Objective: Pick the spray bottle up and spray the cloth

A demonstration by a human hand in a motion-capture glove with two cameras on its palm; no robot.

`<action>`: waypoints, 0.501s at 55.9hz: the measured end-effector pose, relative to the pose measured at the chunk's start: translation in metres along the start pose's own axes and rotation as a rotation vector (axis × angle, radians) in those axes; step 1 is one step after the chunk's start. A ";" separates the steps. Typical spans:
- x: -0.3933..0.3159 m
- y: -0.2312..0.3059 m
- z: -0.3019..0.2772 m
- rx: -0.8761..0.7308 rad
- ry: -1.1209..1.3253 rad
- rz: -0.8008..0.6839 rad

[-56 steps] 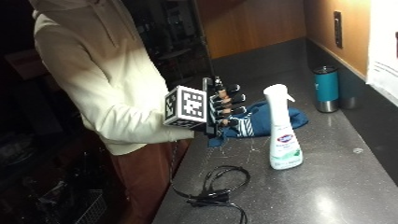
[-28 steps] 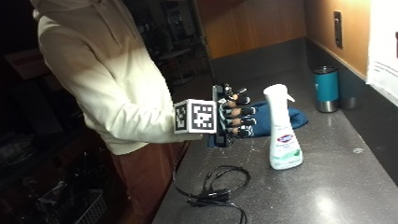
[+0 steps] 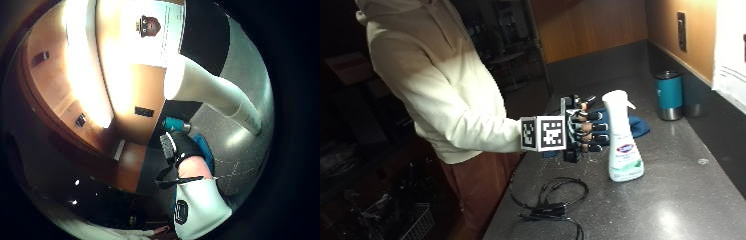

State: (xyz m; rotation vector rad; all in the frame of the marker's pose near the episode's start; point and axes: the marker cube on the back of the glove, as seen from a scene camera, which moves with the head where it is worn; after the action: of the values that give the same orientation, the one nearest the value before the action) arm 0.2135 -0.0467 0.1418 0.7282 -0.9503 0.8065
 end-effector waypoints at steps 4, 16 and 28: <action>-0.001 -0.005 0.003 -0.001 -0.013 0.033; 0.005 -0.004 0.025 0.013 -0.048 0.066; 0.009 -0.011 0.039 -0.011 -0.092 0.114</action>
State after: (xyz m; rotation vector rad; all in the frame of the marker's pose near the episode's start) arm 0.2097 -0.0820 0.1640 0.7114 -1.0854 0.8727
